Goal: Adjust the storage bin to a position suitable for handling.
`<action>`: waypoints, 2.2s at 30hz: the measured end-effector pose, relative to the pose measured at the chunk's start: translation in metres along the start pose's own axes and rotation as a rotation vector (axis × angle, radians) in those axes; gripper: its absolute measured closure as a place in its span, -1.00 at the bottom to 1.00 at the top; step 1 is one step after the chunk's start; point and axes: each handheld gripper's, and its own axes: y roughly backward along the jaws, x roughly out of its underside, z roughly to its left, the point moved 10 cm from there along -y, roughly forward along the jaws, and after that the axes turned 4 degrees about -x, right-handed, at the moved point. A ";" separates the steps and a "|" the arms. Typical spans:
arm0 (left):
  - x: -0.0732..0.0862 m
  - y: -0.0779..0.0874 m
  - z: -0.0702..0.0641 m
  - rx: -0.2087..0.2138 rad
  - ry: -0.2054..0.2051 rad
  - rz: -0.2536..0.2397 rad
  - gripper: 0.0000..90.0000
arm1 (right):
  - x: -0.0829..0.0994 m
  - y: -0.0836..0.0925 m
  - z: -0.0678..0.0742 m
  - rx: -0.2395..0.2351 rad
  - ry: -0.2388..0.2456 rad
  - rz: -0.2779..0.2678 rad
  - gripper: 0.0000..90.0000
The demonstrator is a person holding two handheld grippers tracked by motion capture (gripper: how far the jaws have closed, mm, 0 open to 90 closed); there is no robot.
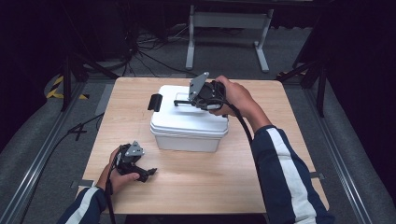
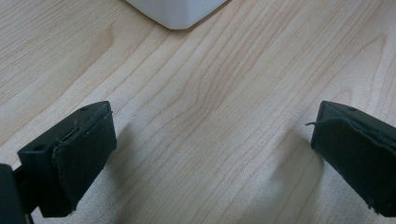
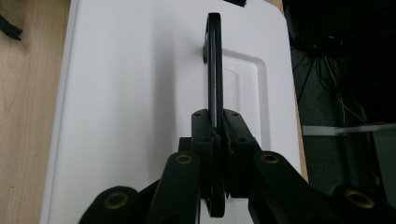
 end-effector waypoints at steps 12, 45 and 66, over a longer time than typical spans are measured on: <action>0.000 0.000 0.000 0.000 0.002 -0.001 -0.99 | 0.010 0.014 -0.004 0.024 0.006 -0.020 0.89; 0.000 -0.001 0.000 -0.003 0.002 -0.007 -0.99 | 0.107 0.081 -0.010 0.090 -0.140 0.008 0.89; 0.000 -0.001 0.000 -0.003 -0.001 -0.005 -0.99 | 0.193 0.116 -0.010 0.155 -0.285 0.037 0.89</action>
